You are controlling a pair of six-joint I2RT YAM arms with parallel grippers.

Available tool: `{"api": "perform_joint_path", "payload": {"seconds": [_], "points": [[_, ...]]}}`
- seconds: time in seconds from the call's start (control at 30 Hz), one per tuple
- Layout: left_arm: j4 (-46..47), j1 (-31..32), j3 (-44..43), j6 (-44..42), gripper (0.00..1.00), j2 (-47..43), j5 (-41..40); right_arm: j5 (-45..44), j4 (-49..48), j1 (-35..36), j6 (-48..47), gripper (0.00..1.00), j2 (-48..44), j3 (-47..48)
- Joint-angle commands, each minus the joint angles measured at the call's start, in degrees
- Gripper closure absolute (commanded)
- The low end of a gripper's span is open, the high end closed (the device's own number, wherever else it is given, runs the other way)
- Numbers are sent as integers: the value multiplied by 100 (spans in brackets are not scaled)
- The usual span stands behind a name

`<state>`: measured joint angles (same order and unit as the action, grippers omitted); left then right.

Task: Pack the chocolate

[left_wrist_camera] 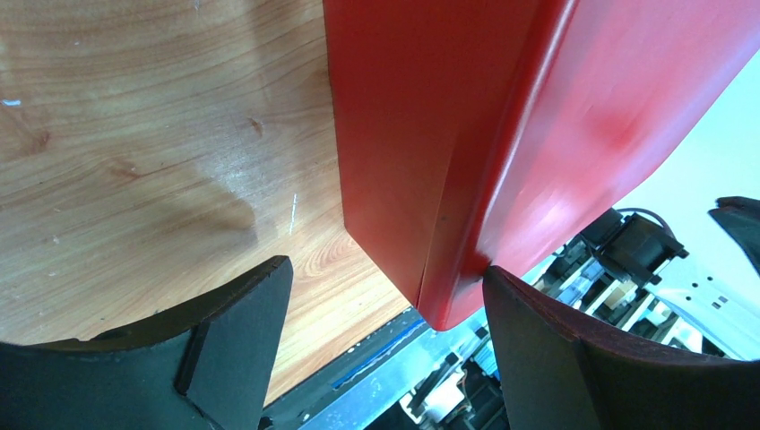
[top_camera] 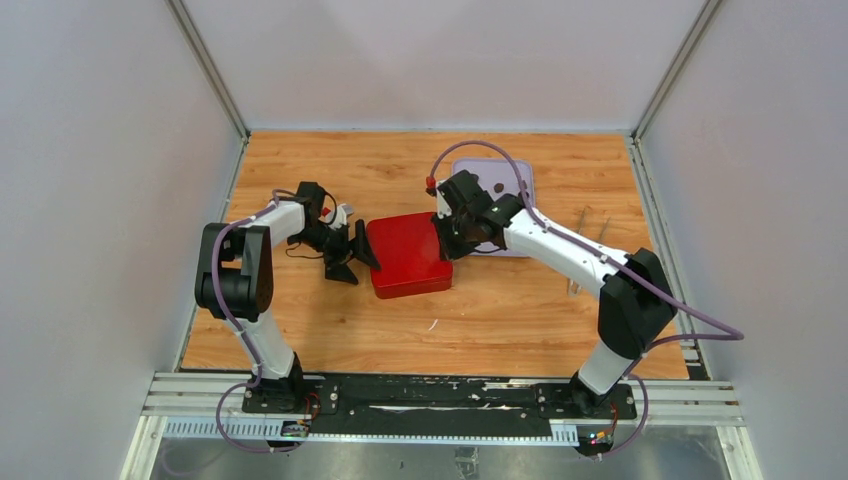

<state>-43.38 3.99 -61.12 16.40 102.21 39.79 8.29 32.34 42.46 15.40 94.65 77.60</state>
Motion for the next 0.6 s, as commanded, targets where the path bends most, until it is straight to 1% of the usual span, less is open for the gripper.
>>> {"api": "perform_joint_path", "payload": {"seconds": [0.0, 0.13, 0.27, 0.47, 0.57], "points": [[-138, 50, 3, -155, 18, 55, -367, -30, 91, 104, -1, 100, 265, -327], [-145, 49, -43, -139, 18, 37, -351, -79, 37, 105, 37, 100, 669, -815], [-147, 49, -91, -112, 18, -3, -321, -124, 40, 107, 18, 100, 827, -880], [-188, 49, -135, -113, 18, -43, -315, -209, 190, 97, -40, 100, 489, -374], [-198, 50, -159, -98, 18, -85, -314, -528, 248, 73, -146, 100, 364, 80]]}}
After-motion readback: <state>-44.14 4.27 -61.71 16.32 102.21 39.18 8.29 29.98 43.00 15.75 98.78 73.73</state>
